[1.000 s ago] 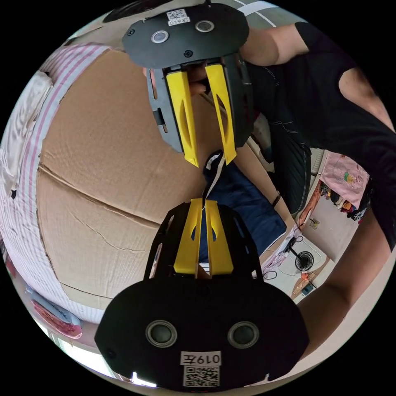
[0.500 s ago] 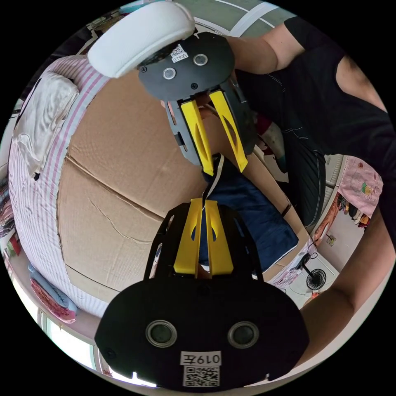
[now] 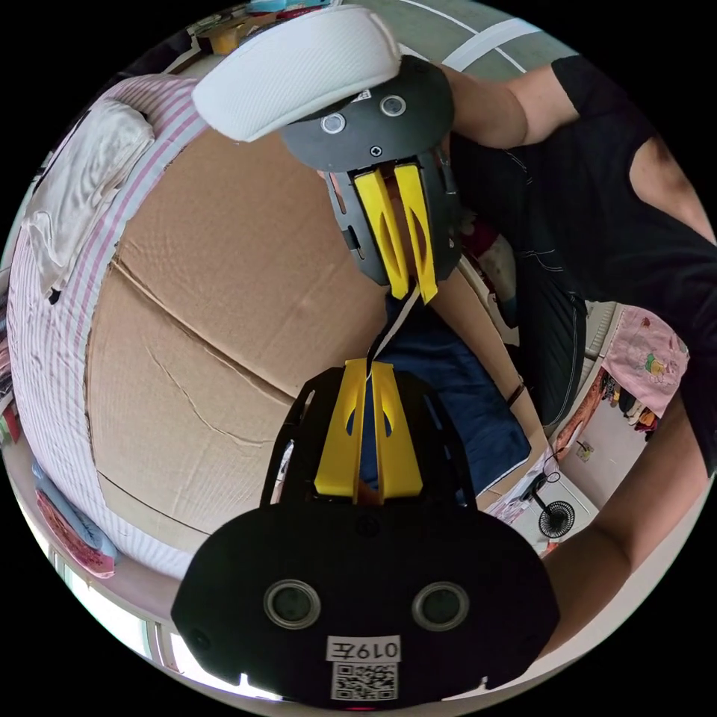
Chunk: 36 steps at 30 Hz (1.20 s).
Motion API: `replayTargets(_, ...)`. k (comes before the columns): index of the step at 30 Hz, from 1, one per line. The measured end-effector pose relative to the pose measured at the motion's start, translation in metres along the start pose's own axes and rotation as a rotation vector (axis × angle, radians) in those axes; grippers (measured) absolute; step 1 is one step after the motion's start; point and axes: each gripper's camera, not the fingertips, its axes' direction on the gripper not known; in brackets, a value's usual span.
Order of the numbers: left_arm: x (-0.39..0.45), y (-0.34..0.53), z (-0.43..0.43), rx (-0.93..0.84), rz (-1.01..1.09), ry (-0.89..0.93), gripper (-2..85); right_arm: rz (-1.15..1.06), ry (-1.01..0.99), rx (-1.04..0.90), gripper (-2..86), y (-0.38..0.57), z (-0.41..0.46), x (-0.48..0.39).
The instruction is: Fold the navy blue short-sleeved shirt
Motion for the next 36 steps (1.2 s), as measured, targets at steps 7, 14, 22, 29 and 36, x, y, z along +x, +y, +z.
replayTargets(7, -0.019, -0.012, 0.009, -0.012, -0.037, 0.056, 0.8, 0.041, -0.033, -0.007, 0.2, -0.004, 0.003, 0.022)
replayTargets(14, -0.04, -0.023, 0.02, -0.035, -0.084, 0.133, 0.8, 0.097, -0.09, 0.01, 0.0, -0.003, 0.004, 0.041)
replayTargets(22, -0.039, -0.03, 0.022, -0.043, -0.11, 0.101, 0.7, 0.062, -0.028, -0.008, -0.4, -0.007, 0.009, 0.026)
replayTargets(29, -0.042, -0.013, 0.017, 0.021, -0.232, 0.143, 0.6, -0.017, 0.0, -0.02, 0.4, -0.008, 0.009, 0.0)
replayTargets(36, -0.031, 0.014, 0.002, 0.123, -0.327, 0.109, 0.8, -0.027, -0.011, -0.027, 2.5, -0.009, 0.009, -0.016)
